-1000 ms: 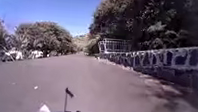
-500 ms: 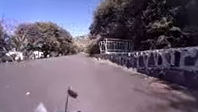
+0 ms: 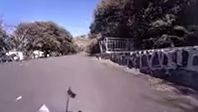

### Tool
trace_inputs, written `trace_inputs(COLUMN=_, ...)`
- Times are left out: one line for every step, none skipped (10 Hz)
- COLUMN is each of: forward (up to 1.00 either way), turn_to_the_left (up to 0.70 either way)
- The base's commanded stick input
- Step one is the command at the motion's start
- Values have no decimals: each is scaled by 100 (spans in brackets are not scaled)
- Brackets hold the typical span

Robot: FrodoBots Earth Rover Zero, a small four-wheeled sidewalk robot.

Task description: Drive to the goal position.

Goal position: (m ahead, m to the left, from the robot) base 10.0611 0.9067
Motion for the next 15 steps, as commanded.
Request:
trace_inputs(forward=50, turn_to_the_left=0)
trace_inputs(forward=50, turn_to_the_left=0)
trace_inputs(forward=50, turn_to_the_left=0)
trace_inputs(forward=50, turn_to_the_left=0)
trace_inputs(forward=50, turn_to_the_left=0)
trace_inputs(forward=50, turn_to_the_left=0)
trace_inputs(forward=50, turn_to_the_left=0)
trace_inputs(forward=50, turn_to_the_left=0)
trace_inputs(forward=50, turn_to_the_left=0)
trace_inputs(forward=50, turn_to_the_left=0)
trace_inputs(forward=50, turn_to_the_left=0)
trace_inputs(forward=50, turn_to_the_left=0)
trace_inputs(forward=50, turn_to_the_left=0)
trace_inputs(forward=50, turn_to_the_left=0)
trace_inputs(forward=50, turn_to_the_left=0)
